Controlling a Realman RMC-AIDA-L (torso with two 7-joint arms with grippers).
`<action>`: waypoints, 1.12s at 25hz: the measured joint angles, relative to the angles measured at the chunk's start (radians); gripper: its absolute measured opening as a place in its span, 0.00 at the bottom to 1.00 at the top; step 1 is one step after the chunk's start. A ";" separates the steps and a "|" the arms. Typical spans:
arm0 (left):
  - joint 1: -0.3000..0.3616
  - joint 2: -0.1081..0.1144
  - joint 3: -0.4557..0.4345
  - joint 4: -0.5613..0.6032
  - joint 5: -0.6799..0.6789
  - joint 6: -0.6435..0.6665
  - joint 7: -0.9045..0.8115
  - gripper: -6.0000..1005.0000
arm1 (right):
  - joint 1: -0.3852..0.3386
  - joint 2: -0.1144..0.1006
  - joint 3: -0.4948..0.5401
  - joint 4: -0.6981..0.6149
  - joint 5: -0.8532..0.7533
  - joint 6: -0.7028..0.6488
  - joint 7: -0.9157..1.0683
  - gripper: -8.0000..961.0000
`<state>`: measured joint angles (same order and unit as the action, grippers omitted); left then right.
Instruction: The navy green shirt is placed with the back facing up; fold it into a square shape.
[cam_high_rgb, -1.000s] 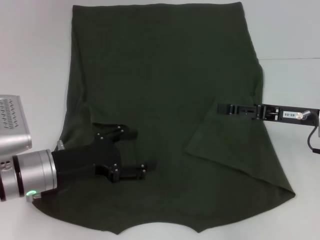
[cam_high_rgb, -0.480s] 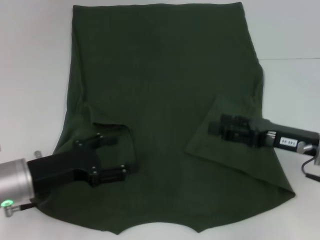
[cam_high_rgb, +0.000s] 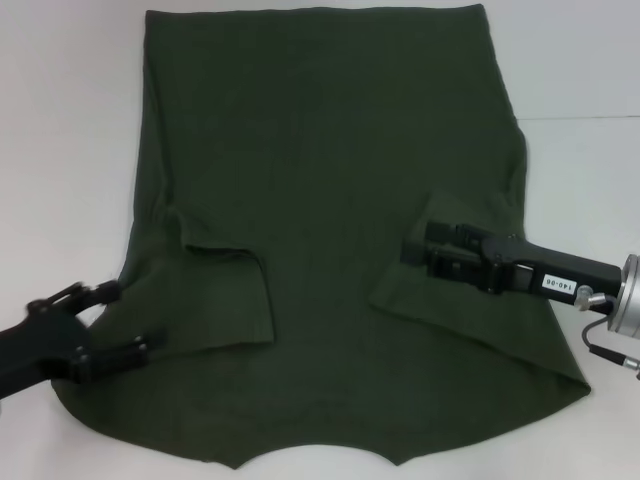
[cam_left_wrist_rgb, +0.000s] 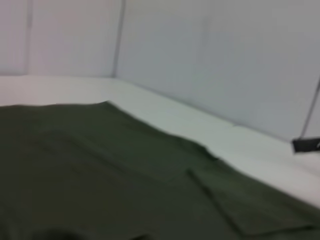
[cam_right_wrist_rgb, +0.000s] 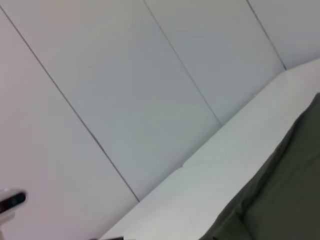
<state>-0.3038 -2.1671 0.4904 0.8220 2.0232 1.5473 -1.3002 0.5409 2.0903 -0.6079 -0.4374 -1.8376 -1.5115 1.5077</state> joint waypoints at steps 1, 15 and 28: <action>0.005 0.000 -0.014 0.006 0.015 0.000 0.001 0.94 | 0.002 0.000 0.000 0.000 0.003 0.000 0.002 0.96; 0.043 0.000 -0.137 0.059 0.166 -0.027 0.007 0.93 | 0.050 -0.006 -0.102 0.018 -0.006 0.025 -0.003 0.96; 0.055 -0.004 -0.143 0.054 0.197 -0.089 0.003 0.92 | 0.041 -0.019 -0.232 -0.051 0.001 -0.038 -0.007 0.95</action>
<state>-0.2485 -2.1706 0.3474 0.8761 2.2201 1.4581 -1.2970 0.5819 2.0715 -0.8399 -0.4882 -1.8370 -1.5495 1.5004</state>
